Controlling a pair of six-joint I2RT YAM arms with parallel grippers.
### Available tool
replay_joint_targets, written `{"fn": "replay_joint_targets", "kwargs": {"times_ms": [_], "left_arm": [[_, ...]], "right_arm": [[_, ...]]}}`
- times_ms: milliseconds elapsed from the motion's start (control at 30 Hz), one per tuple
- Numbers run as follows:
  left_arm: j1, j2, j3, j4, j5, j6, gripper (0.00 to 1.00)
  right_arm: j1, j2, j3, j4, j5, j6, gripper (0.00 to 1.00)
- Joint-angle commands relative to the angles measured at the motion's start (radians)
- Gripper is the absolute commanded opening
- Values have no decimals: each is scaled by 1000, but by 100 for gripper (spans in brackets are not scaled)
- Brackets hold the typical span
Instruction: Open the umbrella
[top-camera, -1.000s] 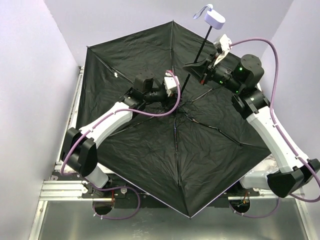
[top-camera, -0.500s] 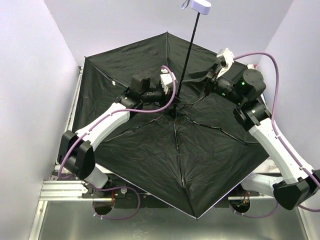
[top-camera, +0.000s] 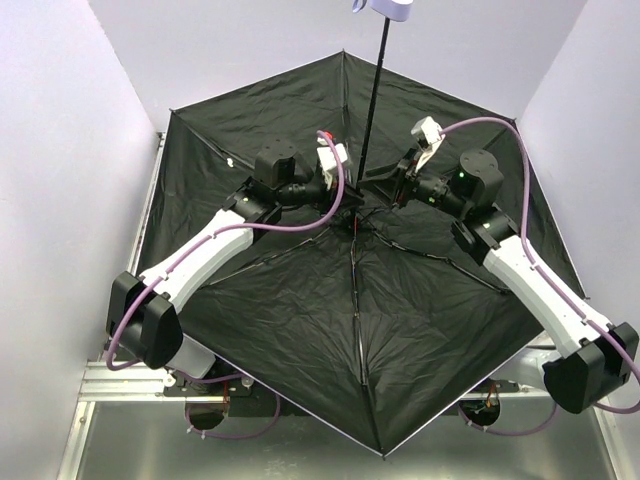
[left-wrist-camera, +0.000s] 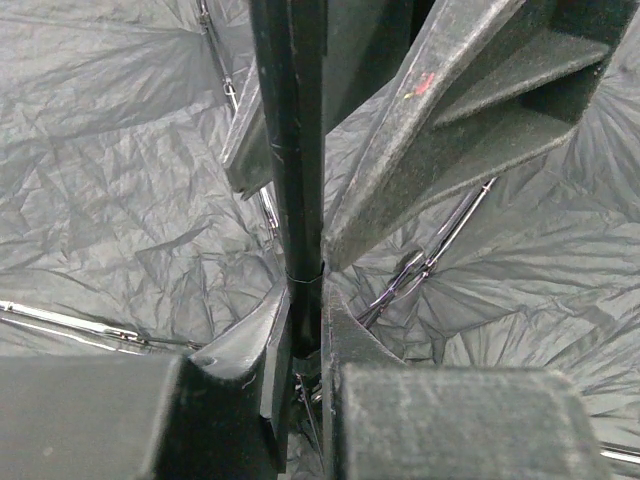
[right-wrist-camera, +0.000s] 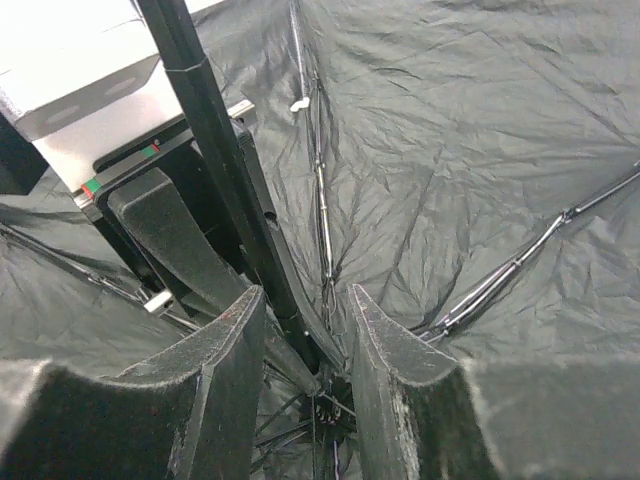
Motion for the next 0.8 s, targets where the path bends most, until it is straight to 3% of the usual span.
{"fn": "replay_joint_targets", "kwargs": {"times_ms": [0,100,267,300,400,433,467,533,600,667,767], "left_arm": [[-17,-38,3,36,46,21,0],[-21,-31,12,36,47,17,0],[-27,-24,21,37,73,16,0],[-27,-25,19,38,78,17,0],[-27,-35,8,38,95,20,0],[-27,-42,4,29,98,24,0],[-26,-50,-2,19,103,31,9],[-18,-75,-10,-41,117,58,37],[-4,-107,-14,-113,128,85,52],[19,-151,-18,-176,161,119,58],[53,-224,-36,-172,152,96,58]], "right_arm": [[8,22,-5,93,-21,2,38],[20,33,-16,101,-28,-10,37],[26,44,-52,109,-5,-28,27],[26,47,-56,108,-4,-32,24],[26,45,-66,105,16,-43,0],[26,43,-66,103,23,-43,0],[25,40,-62,95,31,-47,0],[25,33,-57,85,44,-58,0],[26,25,-59,76,42,-81,0],[25,17,-65,70,22,-104,0],[25,14,-73,59,-3,-134,0]]}}
